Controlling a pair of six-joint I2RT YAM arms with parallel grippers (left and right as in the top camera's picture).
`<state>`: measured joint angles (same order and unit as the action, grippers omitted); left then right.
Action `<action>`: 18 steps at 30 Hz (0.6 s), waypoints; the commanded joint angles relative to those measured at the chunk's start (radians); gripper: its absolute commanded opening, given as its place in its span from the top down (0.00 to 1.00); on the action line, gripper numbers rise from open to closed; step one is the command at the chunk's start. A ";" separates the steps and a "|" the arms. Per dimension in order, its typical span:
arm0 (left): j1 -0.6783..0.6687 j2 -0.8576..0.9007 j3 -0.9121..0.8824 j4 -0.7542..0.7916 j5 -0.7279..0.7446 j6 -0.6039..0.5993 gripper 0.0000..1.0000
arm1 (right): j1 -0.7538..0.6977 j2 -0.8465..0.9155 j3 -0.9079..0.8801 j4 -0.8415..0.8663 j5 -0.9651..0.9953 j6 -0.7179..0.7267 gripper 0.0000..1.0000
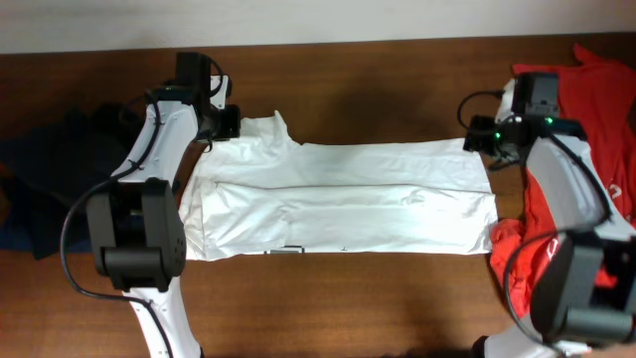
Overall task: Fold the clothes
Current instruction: 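Grasp the top edge with both grippers and fold it down over the shirt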
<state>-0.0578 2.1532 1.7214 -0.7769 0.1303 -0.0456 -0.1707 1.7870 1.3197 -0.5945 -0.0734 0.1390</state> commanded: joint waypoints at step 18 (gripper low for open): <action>0.049 -0.179 0.001 -0.270 0.008 -0.014 1.00 | -0.008 0.114 0.196 -0.233 0.115 0.026 0.96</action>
<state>-0.0353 2.0937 1.7203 -0.9970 0.1307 -0.0494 -0.1719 2.0167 1.4319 -0.7250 0.0040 0.1574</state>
